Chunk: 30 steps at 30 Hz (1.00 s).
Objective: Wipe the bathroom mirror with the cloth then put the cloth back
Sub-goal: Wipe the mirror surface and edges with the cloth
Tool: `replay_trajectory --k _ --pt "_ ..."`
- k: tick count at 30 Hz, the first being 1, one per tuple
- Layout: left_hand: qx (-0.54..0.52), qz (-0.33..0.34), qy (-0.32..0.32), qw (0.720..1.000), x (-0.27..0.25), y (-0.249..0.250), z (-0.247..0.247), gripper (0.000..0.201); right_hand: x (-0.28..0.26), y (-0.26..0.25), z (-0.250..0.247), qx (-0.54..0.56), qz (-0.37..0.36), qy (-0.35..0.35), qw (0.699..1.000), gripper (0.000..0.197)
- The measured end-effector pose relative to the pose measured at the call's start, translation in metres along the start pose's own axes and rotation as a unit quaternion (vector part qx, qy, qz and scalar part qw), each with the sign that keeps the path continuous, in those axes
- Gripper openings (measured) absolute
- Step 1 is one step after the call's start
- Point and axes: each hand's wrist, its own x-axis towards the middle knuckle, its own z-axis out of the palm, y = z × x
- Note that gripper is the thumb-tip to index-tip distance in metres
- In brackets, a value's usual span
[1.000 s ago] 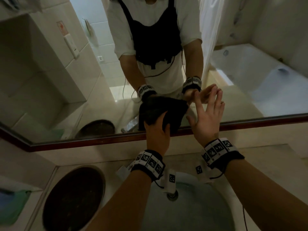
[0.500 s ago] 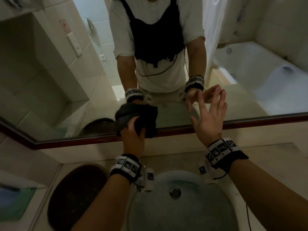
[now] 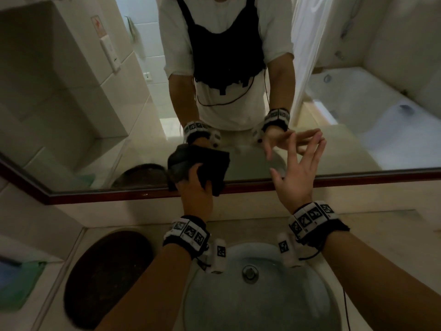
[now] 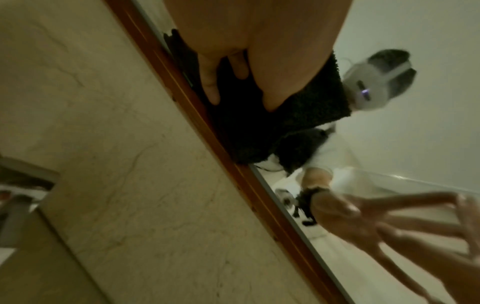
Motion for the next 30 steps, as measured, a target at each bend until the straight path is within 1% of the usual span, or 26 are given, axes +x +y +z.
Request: replay_trajectory --k 2,4,9,12,16,18,21,25,27,30 --pt "0.005 0.029 -0.048 0.998 -0.006 0.006 0.002 0.052 -0.006 -0.008 0.003 0.004 0.001 -0.001 1.0 0.103" --pt "-0.001 0.032 -0.077 0.997 -0.007 0.008 -0.002 0.054 -0.014 -0.017 0.006 0.004 -0.002 -0.006 1.0 0.1" --pt "-0.036 0.046 -0.086 0.995 -0.003 0.001 -0.017 0.054 -0.03 -0.041 0.009 -0.005 -0.019 -0.026 0.999 0.092" --pt "-0.048 0.028 -0.078 0.995 -0.001 -0.005 -0.02 0.055 -0.036 -0.054 0.007 -0.019 -0.037 -0.02 0.999 0.089" --pt "-0.06 0.009 -0.056 0.997 0.004 -0.013 -0.027 0.059 -0.037 -0.061 0.007 -0.04 -0.049 -0.031 0.997 0.088" --pt "-0.056 0.005 -0.045 0.997 0.005 -0.014 -0.03 0.063 -0.037 -0.062 0.009 -0.043 -0.063 -0.031 0.997 0.089" --pt "-0.06 -0.017 -0.036 0.997 0.008 -0.013 -0.033 0.07 -0.035 -0.063 0.017 -0.038 -0.08 -0.029 0.996 0.09" --pt "-0.039 -0.016 -0.005 0.999 0.009 -0.012 -0.037 0.069 -0.034 -0.065 0.031 -0.033 -0.1 -0.018 0.994 0.088" --pt "-0.024 -0.028 0.009 0.999 0.01 -0.012 -0.038 0.067 -0.035 -0.064 0.038 -0.017 -0.11 -0.012 0.994 0.089" --pt "-0.014 -0.028 0.022 0.999 0.011 -0.013 -0.036 0.064 -0.037 -0.062 0.047 0.001 -0.128 0.017 0.992 0.09"
